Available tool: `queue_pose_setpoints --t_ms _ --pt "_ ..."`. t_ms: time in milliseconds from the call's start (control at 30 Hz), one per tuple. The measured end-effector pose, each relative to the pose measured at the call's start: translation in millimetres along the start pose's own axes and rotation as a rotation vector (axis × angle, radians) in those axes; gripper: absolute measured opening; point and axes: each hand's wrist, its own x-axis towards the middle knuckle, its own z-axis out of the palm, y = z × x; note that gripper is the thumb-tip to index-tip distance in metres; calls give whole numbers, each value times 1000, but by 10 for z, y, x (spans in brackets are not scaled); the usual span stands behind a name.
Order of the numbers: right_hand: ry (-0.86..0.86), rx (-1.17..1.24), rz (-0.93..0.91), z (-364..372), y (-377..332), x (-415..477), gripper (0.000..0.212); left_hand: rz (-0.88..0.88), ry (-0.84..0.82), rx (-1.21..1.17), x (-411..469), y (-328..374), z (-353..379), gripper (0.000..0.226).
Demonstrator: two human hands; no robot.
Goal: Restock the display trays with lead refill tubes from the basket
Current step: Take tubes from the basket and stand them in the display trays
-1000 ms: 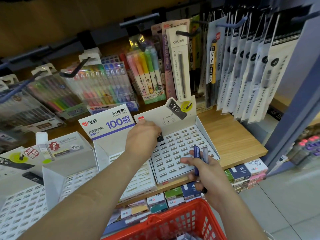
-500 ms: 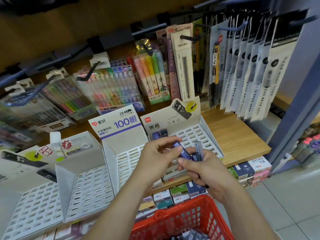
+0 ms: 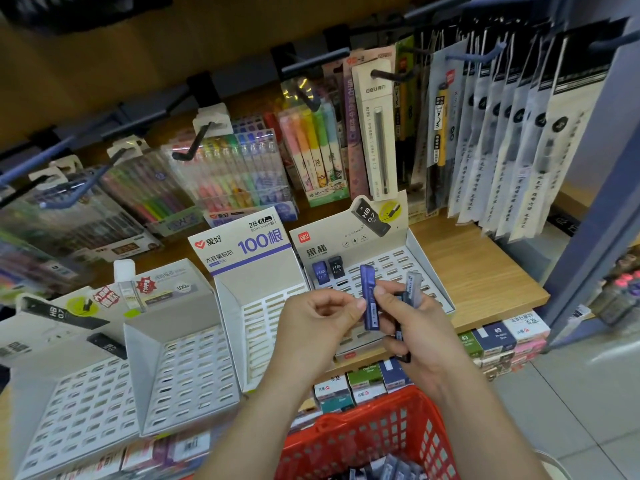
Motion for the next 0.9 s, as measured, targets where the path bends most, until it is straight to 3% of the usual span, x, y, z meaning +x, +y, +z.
queue_pose_setpoints --t_ms 133,233,400,567,633,767,900 --pt "-125 -8 77 -26 -3 -30 16 69 -50 -46 65 38 -50 29" --pt "-222 62 168 -74 2 -44 17 62 -191 -25 92 103 -112 25" --pt "-140 283 198 -121 13 33 46 50 64 17 207 157 -200 14" --pt "22 541 167 -200 -1 86 40 182 279 469 441 136 -372 16" --pt "41 605 180 -207 10 81 33 228 276 593 507 121 -367 17" --pt "31 500 194 -196 43 85 24 294 197 846 604 36 -321 19" --pt "36 441 188 -213 68 125 26 377 146 955 653 9 -264 22"
